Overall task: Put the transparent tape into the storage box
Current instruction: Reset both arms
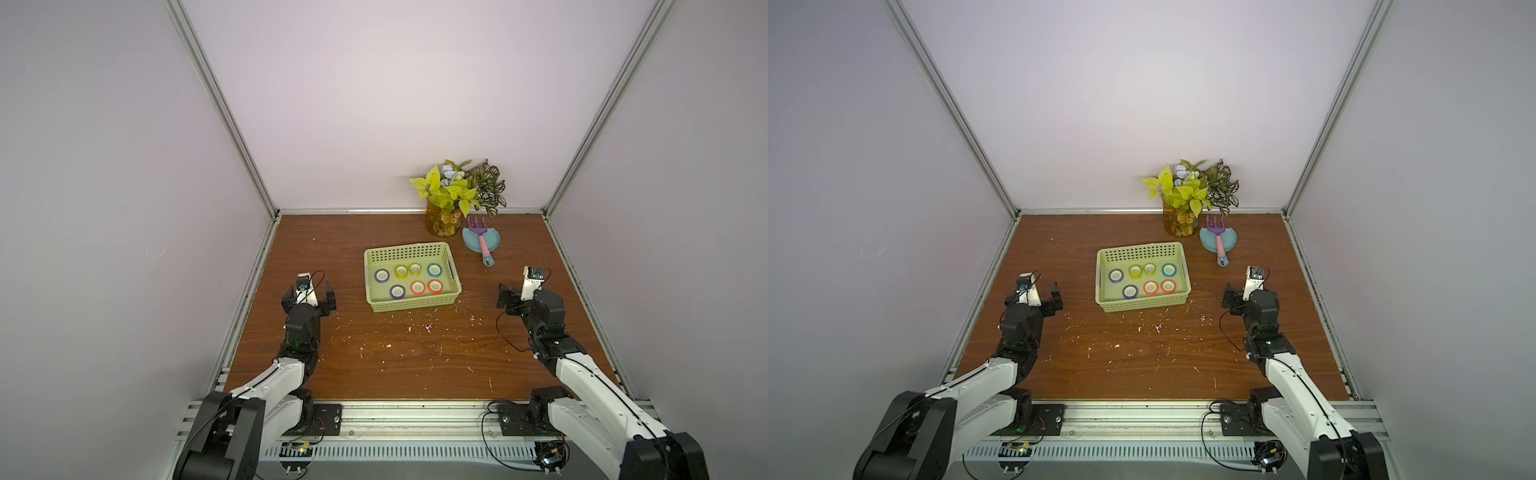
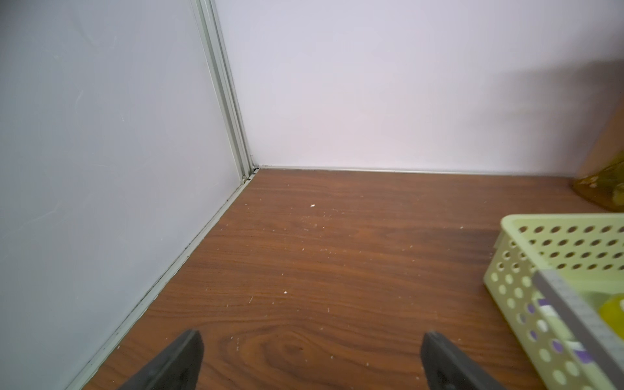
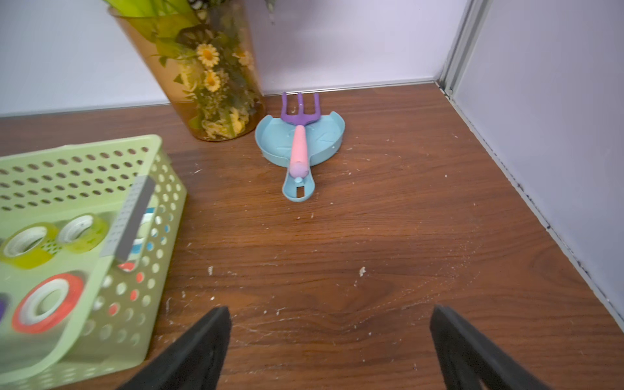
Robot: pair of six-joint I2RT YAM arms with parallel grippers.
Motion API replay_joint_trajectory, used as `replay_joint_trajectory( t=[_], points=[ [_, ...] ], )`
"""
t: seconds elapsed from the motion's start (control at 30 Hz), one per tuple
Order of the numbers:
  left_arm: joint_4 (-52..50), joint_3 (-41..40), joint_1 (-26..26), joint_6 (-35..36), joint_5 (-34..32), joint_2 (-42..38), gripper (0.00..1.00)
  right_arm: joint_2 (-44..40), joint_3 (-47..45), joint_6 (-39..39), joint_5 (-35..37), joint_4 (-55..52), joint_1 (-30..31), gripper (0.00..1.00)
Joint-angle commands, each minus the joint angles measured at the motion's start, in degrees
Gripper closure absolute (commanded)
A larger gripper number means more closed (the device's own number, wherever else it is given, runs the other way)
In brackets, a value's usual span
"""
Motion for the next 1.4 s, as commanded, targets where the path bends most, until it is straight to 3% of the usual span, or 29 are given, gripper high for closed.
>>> replay_joint_trajectory(
  t=[0.0,0.27,0.33,0.9,1.03,1.23,1.37],
  points=[
    [10.57,2.39,4.87,-0.8,7.3,6.49,0.0,1.95,-0.15,2.8,-8.04,8.93,-4.18,0.01],
    [28.24,2.57,6.46,1.34,12.47,25.46,0.0,7.37,-1.32,1.0,-7.17,17.67,-6.35,0.01],
    [22.01,3.61,6.48,1.14,12.7,23.08,0.0,8.8,-1.28,0.09,-6.91,19.6,-6.46,0.01],
    [25.01,3.43,6.4,1.82,13.22,24.71,0.0,28.48,-4.52,-4.65,-5.35,47.96,-6.55,0.01],
    [24.97,3.43,6.4,1.79,13.0,24.64,0.01,30.24,-4.73,-5.49,-4.21,49.34,-6.55,0.01],
    [25.03,3.43,6.39,1.79,12.97,24.61,0.0,37.1,-8.7,-7.7,-8.94,64.54,-6.25,0.01],
    [24.99,3.43,6.4,1.82,13.05,24.59,0.01,36.2,-7.71,-7.25,-6.55,60.91,-6.13,0.01]
  ],
)
